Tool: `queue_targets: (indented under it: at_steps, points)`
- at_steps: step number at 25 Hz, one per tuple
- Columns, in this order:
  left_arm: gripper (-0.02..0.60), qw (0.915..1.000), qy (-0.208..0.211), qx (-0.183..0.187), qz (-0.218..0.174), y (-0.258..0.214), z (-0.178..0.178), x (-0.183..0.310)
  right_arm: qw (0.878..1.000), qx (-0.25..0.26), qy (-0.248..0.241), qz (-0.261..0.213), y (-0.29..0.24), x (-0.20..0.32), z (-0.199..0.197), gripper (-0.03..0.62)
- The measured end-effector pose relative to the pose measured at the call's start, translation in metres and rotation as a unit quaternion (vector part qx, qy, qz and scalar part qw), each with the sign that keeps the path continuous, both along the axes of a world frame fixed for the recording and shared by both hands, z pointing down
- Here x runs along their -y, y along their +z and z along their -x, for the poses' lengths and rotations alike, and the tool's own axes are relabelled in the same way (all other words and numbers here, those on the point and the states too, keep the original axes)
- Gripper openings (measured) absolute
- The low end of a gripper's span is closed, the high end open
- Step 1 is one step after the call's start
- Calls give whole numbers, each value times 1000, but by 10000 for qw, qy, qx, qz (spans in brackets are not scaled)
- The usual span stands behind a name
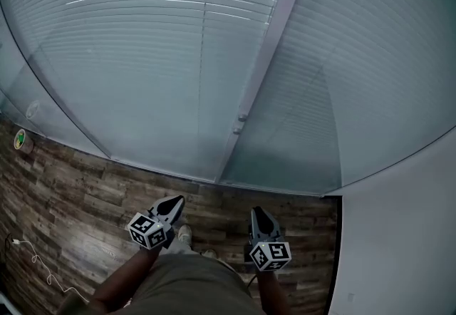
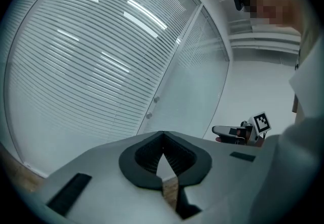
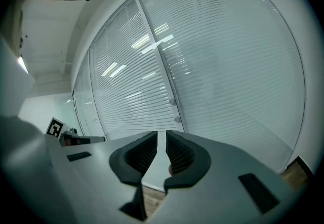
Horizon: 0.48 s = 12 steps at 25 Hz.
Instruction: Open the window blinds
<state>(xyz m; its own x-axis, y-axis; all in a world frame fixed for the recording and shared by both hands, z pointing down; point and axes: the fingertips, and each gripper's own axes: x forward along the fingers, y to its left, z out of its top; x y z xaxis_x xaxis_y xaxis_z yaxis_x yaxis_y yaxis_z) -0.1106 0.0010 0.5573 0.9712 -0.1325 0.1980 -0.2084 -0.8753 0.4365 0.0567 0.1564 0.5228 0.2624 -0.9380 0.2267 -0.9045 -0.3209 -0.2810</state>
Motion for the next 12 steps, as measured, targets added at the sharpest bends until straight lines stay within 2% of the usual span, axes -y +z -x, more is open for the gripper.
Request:
queue_targets:
  at_steps: [12]
  points:
    - [14, 9998, 182, -85, 14, 2, 0, 65, 9997, -36, 235, 34, 0, 55, 4, 40]
